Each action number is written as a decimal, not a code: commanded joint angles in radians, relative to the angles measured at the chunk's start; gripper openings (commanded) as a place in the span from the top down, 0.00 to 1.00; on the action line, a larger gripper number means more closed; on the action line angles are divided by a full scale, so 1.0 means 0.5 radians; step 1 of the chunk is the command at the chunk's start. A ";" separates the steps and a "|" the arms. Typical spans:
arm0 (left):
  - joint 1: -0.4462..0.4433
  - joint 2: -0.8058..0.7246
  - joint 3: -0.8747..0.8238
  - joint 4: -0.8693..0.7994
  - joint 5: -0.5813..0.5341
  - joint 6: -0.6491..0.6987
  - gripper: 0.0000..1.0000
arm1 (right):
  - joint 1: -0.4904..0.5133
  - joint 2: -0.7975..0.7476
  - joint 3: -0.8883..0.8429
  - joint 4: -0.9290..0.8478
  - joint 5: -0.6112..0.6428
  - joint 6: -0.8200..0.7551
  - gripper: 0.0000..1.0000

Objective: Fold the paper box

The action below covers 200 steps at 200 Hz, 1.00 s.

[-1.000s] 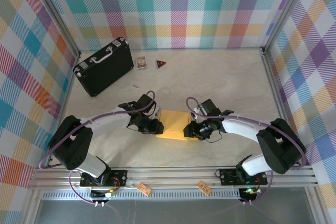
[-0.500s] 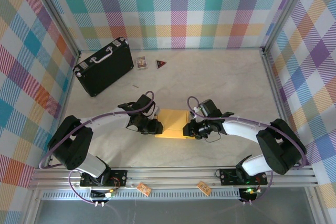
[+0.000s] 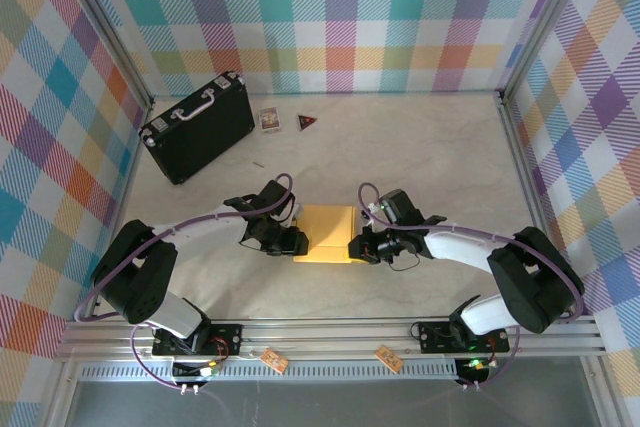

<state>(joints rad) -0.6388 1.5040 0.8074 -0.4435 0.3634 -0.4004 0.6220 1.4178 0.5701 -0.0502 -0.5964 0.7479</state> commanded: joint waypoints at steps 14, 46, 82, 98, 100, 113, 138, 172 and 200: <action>-0.011 -0.014 -0.020 0.022 0.064 -0.004 0.65 | 0.007 -0.025 -0.004 0.082 -0.047 0.001 0.99; -0.011 -0.017 -0.012 0.004 0.059 -0.002 0.65 | -0.001 -0.025 -0.004 0.076 -0.042 -0.002 1.00; -0.009 -0.029 -0.008 -0.008 0.055 0.003 0.65 | -0.004 -0.025 -0.001 0.056 -0.047 -0.016 1.00; -0.008 -0.032 -0.005 -0.011 0.056 0.006 0.65 | -0.007 -0.028 0.000 0.039 -0.036 -0.023 1.00; -0.006 -0.032 -0.004 -0.010 0.056 0.006 0.65 | -0.007 -0.027 -0.002 0.037 -0.035 -0.026 1.00; -0.007 -0.030 -0.002 -0.015 0.053 0.012 0.65 | -0.012 -0.025 0.017 -0.021 0.008 -0.036 0.87; -0.003 -0.032 0.001 -0.015 0.053 0.016 0.65 | -0.017 -0.021 0.073 -0.167 0.046 -0.111 0.69; 0.004 -0.029 0.018 -0.015 0.056 0.015 0.65 | -0.026 -0.073 0.171 -0.459 0.193 -0.256 0.57; 0.010 -0.038 0.044 -0.039 0.056 0.021 0.65 | -0.035 -0.117 0.289 -0.750 0.328 -0.416 0.50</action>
<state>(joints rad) -0.6388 1.5036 0.8085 -0.4419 0.3771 -0.3996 0.6113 1.3991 0.6533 -0.2657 -0.5014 0.6357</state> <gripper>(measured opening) 0.347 0.479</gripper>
